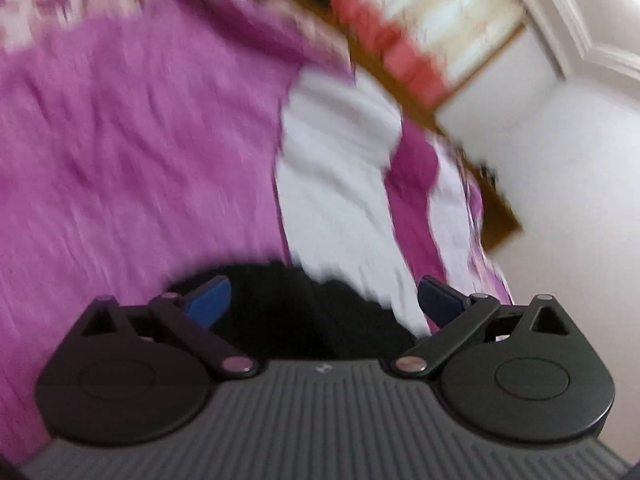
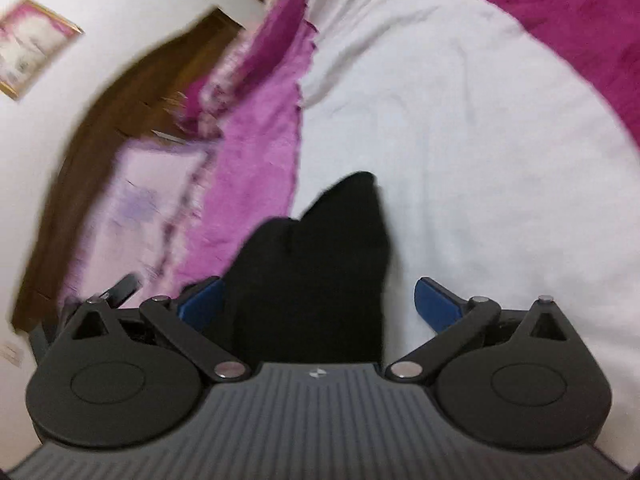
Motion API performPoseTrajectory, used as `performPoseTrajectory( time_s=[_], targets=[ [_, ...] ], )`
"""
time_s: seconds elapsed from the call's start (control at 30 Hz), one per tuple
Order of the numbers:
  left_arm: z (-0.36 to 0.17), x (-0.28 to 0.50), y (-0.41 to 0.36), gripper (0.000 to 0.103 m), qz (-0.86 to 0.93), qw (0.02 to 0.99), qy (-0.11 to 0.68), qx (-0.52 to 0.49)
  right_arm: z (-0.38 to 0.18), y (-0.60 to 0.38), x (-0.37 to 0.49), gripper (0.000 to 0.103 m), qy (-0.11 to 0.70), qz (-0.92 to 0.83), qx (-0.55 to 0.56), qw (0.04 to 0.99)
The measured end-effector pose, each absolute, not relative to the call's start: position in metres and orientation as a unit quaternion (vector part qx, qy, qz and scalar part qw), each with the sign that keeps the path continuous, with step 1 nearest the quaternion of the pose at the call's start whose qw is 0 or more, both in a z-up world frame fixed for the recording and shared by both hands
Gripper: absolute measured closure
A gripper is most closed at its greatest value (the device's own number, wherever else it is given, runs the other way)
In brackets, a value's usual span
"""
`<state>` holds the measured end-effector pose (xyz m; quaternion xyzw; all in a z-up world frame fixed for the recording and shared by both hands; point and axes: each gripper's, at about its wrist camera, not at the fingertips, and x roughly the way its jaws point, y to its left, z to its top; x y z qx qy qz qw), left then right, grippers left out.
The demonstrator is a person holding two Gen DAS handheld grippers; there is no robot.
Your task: Fold small clothes
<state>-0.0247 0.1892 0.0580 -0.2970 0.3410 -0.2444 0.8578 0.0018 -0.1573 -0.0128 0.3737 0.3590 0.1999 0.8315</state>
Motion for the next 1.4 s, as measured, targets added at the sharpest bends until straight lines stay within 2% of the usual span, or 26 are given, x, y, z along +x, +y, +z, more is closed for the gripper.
performPoseTrajectory(
  time_s=[0.03,0.07,0.1,0.2,0.27,0.4,0.43,0.47,0.57,0.67,0.77,0.87,0.93,0.97,1.03,1.07,1.2,1.37,1.4],
  targets=[
    [0.052,-0.024,0.185,0.025,-0.251,0.845,0.370,-0.294,-0.015,-0.154,0.003,0.000,0.353,0.203,0.364,0.837],
    [0.046,-0.023,0.181,0.039,-0.244,0.836,0.397,-0.289,-0.016,-0.149,0.003,0.000,0.352,0.206,0.348,0.844],
    [0.042,-0.024,0.179,0.044,-0.235,0.834,0.413,-0.281,-0.013,-0.142,0.006,0.000,0.353,0.211,0.318,0.854],
    [0.052,-0.036,0.171,0.045,-0.228,0.853,0.408,-0.231,-0.012,-0.130,-0.001,0.000,0.343,0.223,0.251,0.877],
    [0.058,-0.049,0.166,0.045,-0.231,0.868,0.382,-0.216,-0.014,-0.132,-0.002,0.000,0.331,0.223,0.245,0.884],
    [0.040,-0.055,0.140,0.046,-0.200,0.883,0.393,-0.161,-0.015,-0.128,-0.003,0.000,0.322,0.211,0.244,0.890],
    [0.040,-0.061,0.132,0.051,-0.193,0.895,0.375,-0.146,-0.014,-0.128,-0.005,0.000,0.323,0.208,0.240,0.891],
    [0.044,-0.068,0.128,0.094,-0.194,0.904,0.358,-0.132,-0.012,-0.127,-0.007,0.000,0.324,0.204,0.237,0.893],
    [0.066,-0.078,0.121,0.092,-0.203,0.924,0.310,-0.099,-0.006,-0.126,-0.016,0.000,0.332,0.177,0.224,0.899],
    [0.084,-0.074,0.133,0.093,-0.174,0.933,0.283,-0.138,0.003,-0.121,-0.026,0.000,0.342,0.141,0.206,0.906],
    [0.089,-0.070,0.136,0.096,-0.108,0.944,0.269,-0.156,0.008,-0.123,-0.038,0.000,0.343,0.126,0.217,0.905],
    [0.090,-0.066,0.128,0.097,-0.046,0.962,0.254,-0.092,0.006,-0.121,-0.043,0.000,0.346,0.116,0.223,0.904],
    [0.089,-0.064,0.139,0.097,-0.039,0.960,0.249,-0.120,0.005,-0.116,-0.046,0.000,0.346,0.114,0.199,0.910],
    [0.089,-0.067,0.148,0.095,-0.060,0.954,0.248,-0.154,0.006,-0.113,-0.046,0.000,0.346,0.114,0.187,0.912],
    [0.091,-0.073,0.172,0.075,-0.131,0.933,0.255,-0.217,0.008,-0.112,-0.046,0.000,0.351,0.110,0.182,0.912],
    [0.094,-0.079,0.180,0.059,-0.160,0.924,0.268,-0.222,0.009,-0.113,-0.045,0.000,0.353,0.109,0.186,0.910],
    [0.094,-0.122,0.170,0.060,-0.154,0.933,0.308,-0.100,0.013,-0.132,-0.050,0.000,0.355,0.103,0.227,0.901],
    [0.048,-0.142,0.155,0.060,-0.216,0.912,0.337,-0.092,0.007,-0.152,-0.068,0.000,0.342,0.137,0.221,0.903],
    [0.042,-0.141,0.152,0.068,-0.214,0.911,0.340,-0.095,0.005,-0.154,-0.071,0.000,0.334,0.141,0.215,0.907]
  ],
)
